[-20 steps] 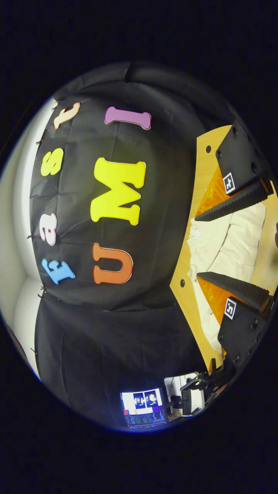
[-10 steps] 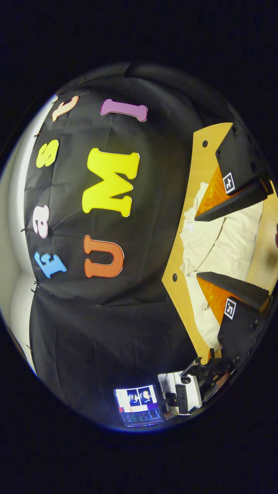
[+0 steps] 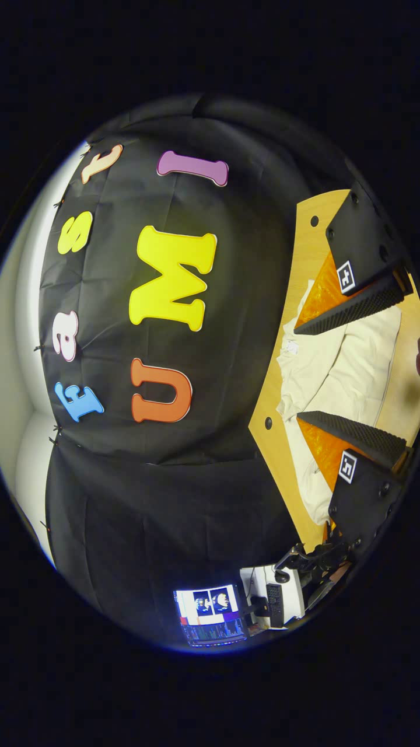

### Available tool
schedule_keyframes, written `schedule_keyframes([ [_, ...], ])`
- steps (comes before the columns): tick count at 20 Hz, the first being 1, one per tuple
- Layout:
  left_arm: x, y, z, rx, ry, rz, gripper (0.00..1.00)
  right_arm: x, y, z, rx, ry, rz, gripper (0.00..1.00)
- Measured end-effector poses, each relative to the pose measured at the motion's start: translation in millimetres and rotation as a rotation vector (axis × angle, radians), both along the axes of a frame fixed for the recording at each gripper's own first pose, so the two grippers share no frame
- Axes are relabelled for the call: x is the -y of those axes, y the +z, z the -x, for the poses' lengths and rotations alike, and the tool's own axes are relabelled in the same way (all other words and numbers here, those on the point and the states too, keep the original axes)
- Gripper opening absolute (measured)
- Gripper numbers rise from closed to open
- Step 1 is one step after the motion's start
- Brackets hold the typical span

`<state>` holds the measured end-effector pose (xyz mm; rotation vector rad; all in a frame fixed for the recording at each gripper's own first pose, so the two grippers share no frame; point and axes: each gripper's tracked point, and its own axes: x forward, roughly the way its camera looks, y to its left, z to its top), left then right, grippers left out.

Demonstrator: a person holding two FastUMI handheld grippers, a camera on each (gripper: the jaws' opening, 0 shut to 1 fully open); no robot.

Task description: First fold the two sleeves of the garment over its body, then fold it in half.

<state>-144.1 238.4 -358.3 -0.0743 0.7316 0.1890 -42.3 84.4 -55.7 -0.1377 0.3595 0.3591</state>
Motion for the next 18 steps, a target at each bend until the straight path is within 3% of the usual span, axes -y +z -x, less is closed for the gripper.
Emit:
schedule_keyframes([
  [3, -2, 2, -1, -0.028, 0.041, 0.058, 0.05, 6, -2, 0, -0.007, -0.009, -0.012, 0.82],
  [6, -2, 12, -1, -0.013, 0.082, 0.134, 0.03, 12, -2, -2, -0.010, -0.016, -0.026, 0.82],
  [12, 3, 62, -17, 0.077, 0.075, 0.151, 0.03, 21, -1, -7, -0.018, -0.019, -0.067, 0.82],
  [18, 11, 119, -67, 0.189, 0.052, 0.180, 0.03, 44, 8, -14, -0.006, -0.046, -0.105, 0.82],
])
